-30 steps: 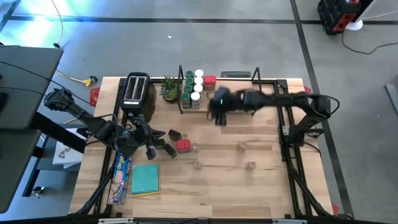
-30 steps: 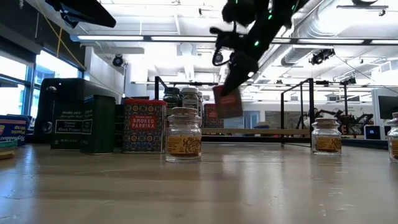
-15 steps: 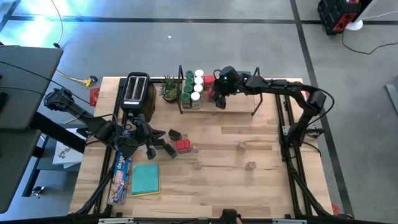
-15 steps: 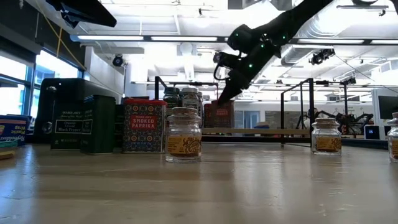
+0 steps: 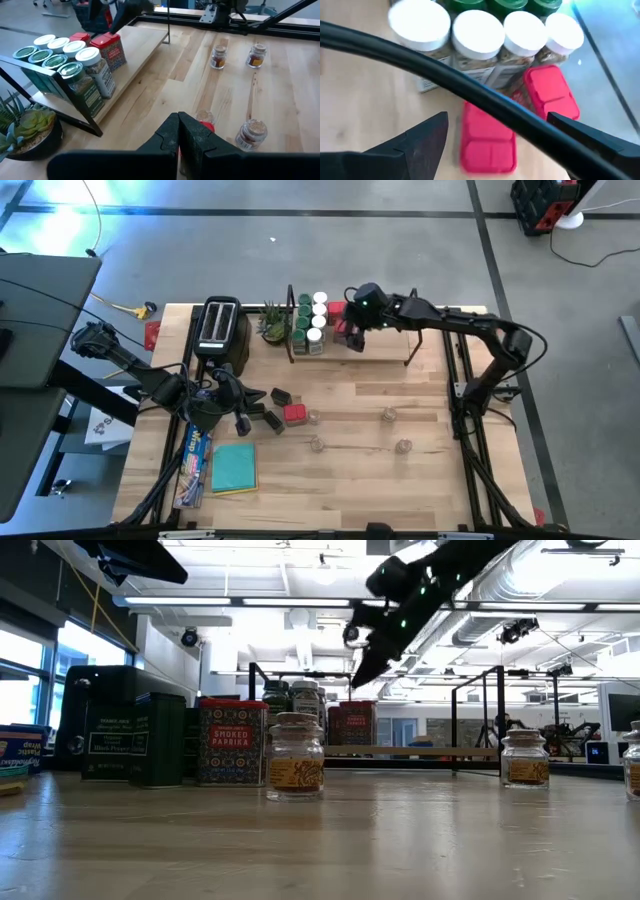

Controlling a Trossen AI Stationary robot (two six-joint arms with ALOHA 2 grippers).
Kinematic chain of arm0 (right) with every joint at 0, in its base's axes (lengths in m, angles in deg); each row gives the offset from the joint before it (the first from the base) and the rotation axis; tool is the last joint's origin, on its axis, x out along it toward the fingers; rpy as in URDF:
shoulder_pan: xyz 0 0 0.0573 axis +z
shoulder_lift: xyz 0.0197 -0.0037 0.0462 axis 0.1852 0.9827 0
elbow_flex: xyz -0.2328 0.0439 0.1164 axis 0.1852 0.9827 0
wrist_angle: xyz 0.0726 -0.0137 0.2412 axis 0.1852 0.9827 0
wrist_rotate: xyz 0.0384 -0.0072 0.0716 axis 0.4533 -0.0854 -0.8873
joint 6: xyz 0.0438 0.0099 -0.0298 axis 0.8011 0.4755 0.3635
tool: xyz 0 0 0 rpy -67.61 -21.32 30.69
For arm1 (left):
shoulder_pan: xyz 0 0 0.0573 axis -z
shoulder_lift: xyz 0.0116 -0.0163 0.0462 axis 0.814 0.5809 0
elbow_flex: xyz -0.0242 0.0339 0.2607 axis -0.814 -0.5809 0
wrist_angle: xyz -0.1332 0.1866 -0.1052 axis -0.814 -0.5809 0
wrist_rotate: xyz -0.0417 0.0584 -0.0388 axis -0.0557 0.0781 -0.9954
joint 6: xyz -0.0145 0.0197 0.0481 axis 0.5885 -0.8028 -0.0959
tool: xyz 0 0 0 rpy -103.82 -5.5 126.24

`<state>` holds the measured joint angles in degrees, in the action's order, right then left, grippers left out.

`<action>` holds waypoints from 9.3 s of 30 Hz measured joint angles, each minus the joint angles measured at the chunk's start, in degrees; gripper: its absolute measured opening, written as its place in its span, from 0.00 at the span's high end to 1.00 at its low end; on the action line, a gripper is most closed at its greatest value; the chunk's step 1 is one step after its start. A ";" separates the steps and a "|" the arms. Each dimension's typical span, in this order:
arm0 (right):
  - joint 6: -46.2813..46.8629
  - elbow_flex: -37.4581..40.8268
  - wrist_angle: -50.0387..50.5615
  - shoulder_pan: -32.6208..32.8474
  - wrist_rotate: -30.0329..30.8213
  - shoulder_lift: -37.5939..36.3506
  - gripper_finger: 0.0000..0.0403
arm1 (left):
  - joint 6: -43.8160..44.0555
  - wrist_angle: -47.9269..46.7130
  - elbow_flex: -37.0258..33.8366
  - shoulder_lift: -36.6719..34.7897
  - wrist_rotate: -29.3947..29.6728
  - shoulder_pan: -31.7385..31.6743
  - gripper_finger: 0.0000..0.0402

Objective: Shelf spices
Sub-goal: Put the bottom red seasoning can on the shelf aligned with the other red seasoning can

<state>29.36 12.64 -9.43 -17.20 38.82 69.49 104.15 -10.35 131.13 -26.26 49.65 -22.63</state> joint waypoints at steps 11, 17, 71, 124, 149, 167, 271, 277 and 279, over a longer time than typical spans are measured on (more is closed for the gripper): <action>10.67 7.40 5.84 3.02 1.14 -3.57 0.30 | 0.00 0.02 0.00 0.00 -0.14 0.00 0.99; 16.17 13.17 -5.72 0.91 2.38 -0.61 0.50 | -0.02 0.01 0.00 0.00 -0.15 0.00 0.99; 27.57 13.57 -15.44 5.63 20.57 -0.31 0.67 | 0.00 0.46 0.00 0.00 0.12 0.02 0.99; 16.45 13.59 -29.94 1.71 10.72 -3.24 0.67 | 0.93 1.28 0.00 0.09 5.99 -1.13 0.99; 14.06 13.59 -28.04 13.73 14.06 -10.28 0.67 | -32.09 22.18 -10.14 6.45 -41.05 -57.94 1.00; 15.80 13.57 -27.55 14.14 14.05 -10.28 0.67 | -37.28 59.76 -19.66 22.29 -57.08 -70.37 1.00; 17.67 13.57 -29.50 14.79 14.01 -10.25 0.67 | -36.06 64.42 -13.38 31.26 -54.02 -68.63 1.00; 17.67 13.57 -29.50 14.79 14.01 -10.26 0.67 | -37.11 64.42 -13.40 31.26 -53.69 -68.66 1.00; 17.68 13.57 -29.50 14.79 14.01 -10.26 0.67 | -37.14 64.42 -13.40 31.27 -53.69 -68.72 1.00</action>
<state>47.04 26.21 -38.93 -2.41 52.83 59.23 67.01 54.07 117.73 5.01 -4.05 -91.35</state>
